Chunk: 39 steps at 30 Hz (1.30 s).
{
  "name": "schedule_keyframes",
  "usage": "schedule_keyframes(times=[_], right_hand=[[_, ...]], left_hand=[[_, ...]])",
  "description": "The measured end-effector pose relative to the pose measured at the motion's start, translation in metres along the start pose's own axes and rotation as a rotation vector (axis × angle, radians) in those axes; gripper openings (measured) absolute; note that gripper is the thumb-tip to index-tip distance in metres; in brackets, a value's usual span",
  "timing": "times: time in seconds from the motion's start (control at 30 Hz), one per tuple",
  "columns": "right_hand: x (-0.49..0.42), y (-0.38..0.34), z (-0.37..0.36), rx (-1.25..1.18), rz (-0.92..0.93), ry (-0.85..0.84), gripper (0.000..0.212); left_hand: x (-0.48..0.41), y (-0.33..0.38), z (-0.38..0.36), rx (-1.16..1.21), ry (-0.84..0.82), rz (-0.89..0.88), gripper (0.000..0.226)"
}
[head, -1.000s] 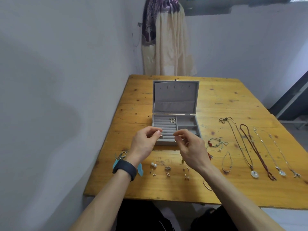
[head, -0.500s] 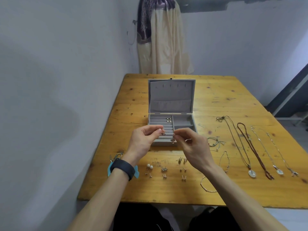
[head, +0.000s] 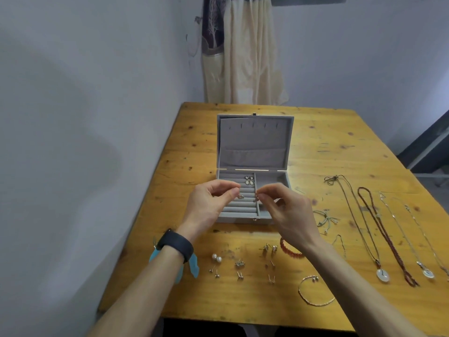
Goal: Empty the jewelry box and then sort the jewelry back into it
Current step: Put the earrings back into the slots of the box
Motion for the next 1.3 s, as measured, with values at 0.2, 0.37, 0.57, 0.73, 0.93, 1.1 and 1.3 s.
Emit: schedule_keyframes(times=[0.2,0.37,0.57,0.73,0.93,1.1,1.3], right_hand=[[-0.018,0.012,-0.01,0.027,-0.018,-0.02,0.011],[-0.039,0.02,-0.029,0.189,0.017,-0.086,0.014],[-0.053,0.037,-0.05,0.33,0.016,-0.098,0.016],[-0.06,0.045,-0.059,0.385,-0.011,-0.09,0.017],[-0.072,0.049,-0.065,0.45,-0.024,-0.107,0.017],[-0.079,0.047,-0.071,0.483,-0.025,-0.143,0.02],[-0.086,0.04,-0.076,0.5,-0.034,-0.169,0.021]], left_hand=[[-0.021,-0.008,0.0,-0.108,-0.005,-0.02,0.012],[-0.043,-0.006,0.0,-0.461,-0.021,-0.124,0.01],[-0.06,-0.013,-0.006,-0.697,-0.018,-0.166,0.014],[-0.07,-0.013,-0.008,-0.796,0.076,-0.164,0.014],[-0.074,-0.013,-0.01,-0.829,0.177,-0.097,0.012],[-0.076,-0.014,-0.007,-0.828,0.194,-0.062,0.013],[-0.082,-0.023,-0.001,-0.829,0.142,0.029,0.013]])
Point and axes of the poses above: each hand's wrist, its own x-axis away from the middle knuckle, its own z-axis out of the back of the hand, y = z × x, the point moved 7 cm from there along -x, towards the middle knuckle, and after that the axes turned 4 degrees about y, right-handed, at the moved point
